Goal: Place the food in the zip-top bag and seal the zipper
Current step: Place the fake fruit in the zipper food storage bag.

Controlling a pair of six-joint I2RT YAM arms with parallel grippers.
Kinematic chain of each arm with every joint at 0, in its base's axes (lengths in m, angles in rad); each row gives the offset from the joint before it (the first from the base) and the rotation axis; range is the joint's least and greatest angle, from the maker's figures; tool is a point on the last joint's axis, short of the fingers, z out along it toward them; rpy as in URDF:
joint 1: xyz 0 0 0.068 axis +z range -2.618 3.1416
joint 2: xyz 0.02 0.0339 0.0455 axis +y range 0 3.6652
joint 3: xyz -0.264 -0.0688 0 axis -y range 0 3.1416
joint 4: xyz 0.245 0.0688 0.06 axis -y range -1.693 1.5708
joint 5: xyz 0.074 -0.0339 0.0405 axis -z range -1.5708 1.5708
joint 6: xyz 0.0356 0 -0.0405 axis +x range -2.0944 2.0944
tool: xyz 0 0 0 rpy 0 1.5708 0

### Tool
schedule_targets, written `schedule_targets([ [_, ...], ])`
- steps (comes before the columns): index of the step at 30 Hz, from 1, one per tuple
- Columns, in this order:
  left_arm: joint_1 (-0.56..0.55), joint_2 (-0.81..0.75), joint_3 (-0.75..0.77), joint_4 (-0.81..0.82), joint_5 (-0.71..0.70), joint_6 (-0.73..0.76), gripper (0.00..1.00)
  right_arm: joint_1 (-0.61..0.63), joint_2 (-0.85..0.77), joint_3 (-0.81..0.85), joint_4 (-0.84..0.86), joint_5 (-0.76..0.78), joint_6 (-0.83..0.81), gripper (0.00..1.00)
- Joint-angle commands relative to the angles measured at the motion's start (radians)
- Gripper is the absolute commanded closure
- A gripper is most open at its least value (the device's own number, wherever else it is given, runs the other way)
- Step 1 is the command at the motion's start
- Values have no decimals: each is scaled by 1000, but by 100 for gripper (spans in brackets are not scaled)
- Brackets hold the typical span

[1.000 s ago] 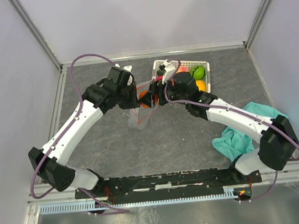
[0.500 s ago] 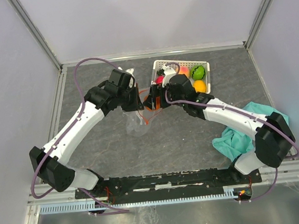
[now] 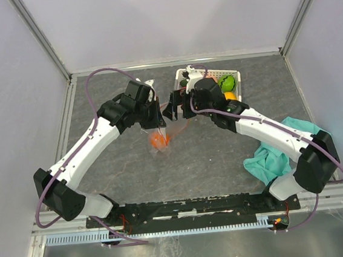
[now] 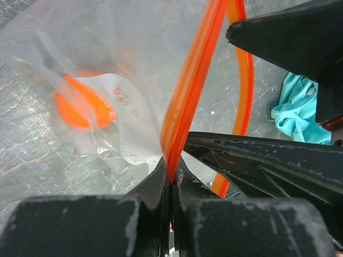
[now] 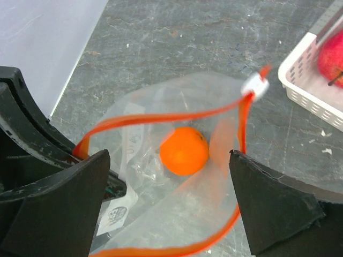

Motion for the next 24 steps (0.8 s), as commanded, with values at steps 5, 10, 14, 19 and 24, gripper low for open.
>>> schedule_targets([
  [5, -3, -47, -8, 53, 9, -34, 97, 4, -121, 72, -201, 155, -38, 5],
  [10, -3, -48, -10, 53, 7, -31, 97, 4, -120, 72, -313, 242, -44, 15],
  [14, -3, -48, -6, 42, -6, -23, 97, 4, -83, 81, -326, 220, -28, 23],
  [19, -3, -49, 8, 23, -9, -11, 97, 5, -37, 105, -316, 188, -11, 37],
  [24, -3, -42, 63, -65, -106, 28, 97, 4, -20, 182, -367, 212, -37, 67],
])
